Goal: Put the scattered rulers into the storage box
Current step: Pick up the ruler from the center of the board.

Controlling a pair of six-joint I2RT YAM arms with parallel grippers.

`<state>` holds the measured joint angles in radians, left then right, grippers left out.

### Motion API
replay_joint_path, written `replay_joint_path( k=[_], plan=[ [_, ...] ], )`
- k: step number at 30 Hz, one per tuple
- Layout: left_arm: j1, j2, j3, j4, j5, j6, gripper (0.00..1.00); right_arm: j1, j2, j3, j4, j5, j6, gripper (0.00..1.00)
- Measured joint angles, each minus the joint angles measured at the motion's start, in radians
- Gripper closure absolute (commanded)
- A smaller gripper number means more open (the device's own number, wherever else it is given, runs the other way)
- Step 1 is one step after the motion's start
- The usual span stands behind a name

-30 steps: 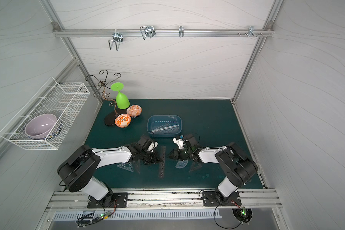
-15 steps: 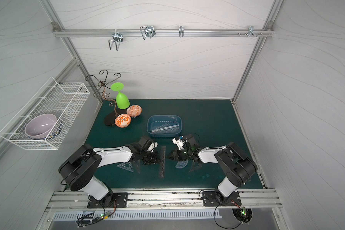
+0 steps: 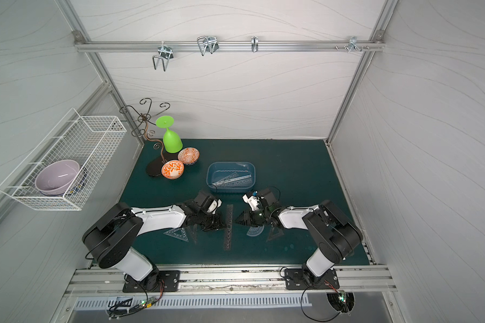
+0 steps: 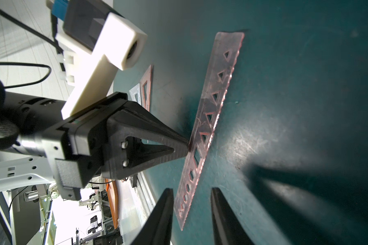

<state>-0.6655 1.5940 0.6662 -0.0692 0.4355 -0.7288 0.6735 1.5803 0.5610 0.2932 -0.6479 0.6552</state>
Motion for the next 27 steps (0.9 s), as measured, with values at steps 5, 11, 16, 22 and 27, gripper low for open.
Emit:
replay_joint_path(
  k=[5, 11, 16, 22, 27],
  plan=[
    [0.005, 0.0, -0.01, 0.018, 0.007, 0.0, 0.93, 0.0, -0.025, 0.018, -0.035, 0.011, -0.005, 0.58],
    [0.007, -0.004, -0.022, 0.035, 0.011, -0.001, 0.94, 0.002, -0.023, 0.023, -0.041, 0.016, -0.006, 0.57],
    [0.011, -0.005, -0.03, 0.051, 0.021, -0.004, 0.94, 0.019, 0.011, 0.035, -0.041, 0.023, 0.004, 0.57],
    [0.018, -0.005, -0.042, 0.074, 0.034, -0.007, 0.94, 0.035, 0.073, 0.058, -0.038, 0.031, 0.022, 0.59],
    [0.023, -0.005, -0.047, 0.08, 0.044, -0.007, 0.95, 0.047, 0.13, 0.08, -0.009, 0.026, 0.061, 0.61]
  ],
)
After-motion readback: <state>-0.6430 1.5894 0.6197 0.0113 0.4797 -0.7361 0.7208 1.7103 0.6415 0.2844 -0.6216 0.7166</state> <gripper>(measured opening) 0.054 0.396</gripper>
